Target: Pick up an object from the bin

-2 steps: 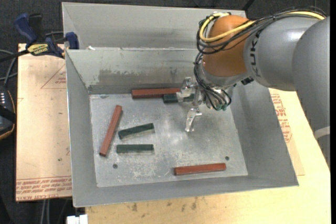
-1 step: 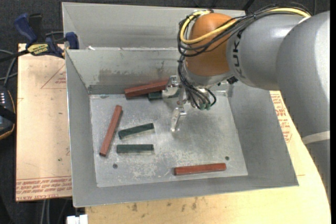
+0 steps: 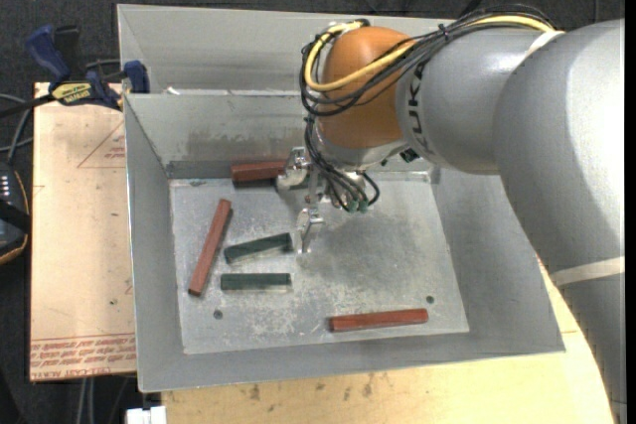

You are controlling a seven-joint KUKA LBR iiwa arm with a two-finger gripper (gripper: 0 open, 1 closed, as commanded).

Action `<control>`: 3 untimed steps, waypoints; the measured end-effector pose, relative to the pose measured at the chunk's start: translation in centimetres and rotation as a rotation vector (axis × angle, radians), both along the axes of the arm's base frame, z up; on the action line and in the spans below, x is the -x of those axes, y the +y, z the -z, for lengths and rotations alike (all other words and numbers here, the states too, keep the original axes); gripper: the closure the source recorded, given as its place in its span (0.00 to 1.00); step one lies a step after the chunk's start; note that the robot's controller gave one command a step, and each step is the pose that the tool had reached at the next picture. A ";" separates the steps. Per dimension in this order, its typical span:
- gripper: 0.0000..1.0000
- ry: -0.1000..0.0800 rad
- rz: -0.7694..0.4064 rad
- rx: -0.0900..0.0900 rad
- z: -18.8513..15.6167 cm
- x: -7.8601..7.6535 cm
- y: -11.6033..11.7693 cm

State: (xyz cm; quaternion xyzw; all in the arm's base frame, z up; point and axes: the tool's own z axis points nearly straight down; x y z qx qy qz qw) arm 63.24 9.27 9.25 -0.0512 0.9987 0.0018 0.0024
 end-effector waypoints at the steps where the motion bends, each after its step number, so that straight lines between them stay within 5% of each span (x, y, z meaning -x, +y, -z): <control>1: 0.00 0.004 -0.011 0.002 -1.0 3.0 1.1; 2: 1.00 -0.014 -0.150 -0.001 1.3 2.8 4.0; 3: 1.00 -0.014 -0.150 -0.001 1.3 2.8 4.0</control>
Offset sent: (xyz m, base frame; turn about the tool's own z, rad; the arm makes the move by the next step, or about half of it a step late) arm -0.0347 0.0377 -0.0225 -0.1528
